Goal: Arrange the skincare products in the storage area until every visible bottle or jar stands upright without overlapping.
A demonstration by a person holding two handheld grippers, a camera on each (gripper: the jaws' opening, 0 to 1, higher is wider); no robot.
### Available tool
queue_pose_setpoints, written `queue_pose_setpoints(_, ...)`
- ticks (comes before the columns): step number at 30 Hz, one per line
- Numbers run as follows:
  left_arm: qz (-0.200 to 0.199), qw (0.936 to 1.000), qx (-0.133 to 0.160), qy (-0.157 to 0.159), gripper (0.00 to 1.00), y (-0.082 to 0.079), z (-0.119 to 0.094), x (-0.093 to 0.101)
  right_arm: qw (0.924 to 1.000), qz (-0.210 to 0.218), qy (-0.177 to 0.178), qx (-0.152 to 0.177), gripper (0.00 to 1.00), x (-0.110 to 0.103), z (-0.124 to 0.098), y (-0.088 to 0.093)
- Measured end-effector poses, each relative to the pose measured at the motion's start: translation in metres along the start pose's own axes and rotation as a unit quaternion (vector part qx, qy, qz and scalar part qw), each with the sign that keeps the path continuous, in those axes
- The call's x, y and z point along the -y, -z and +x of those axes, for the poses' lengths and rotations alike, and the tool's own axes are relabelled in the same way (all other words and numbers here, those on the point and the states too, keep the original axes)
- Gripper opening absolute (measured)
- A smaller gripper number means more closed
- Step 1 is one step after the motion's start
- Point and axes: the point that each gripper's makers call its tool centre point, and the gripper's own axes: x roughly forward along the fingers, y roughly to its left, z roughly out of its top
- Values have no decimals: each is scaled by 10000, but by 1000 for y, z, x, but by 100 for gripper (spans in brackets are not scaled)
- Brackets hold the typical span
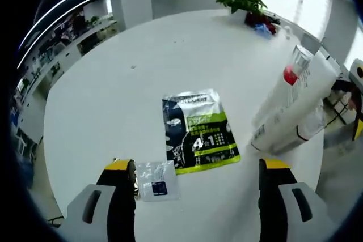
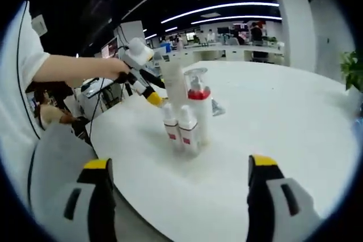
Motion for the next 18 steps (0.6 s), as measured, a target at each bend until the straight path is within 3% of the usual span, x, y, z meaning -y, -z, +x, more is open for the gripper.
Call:
queue_pose_setpoints(6,70,9999,-100,-29,87,-7,20,-7,10000,64,49,-34,99,4,0,4)
queue_pose_setpoints(18,-29,9996,-282,97,88,-11,48,-3,9998,159,102,-80,99,10,1,9)
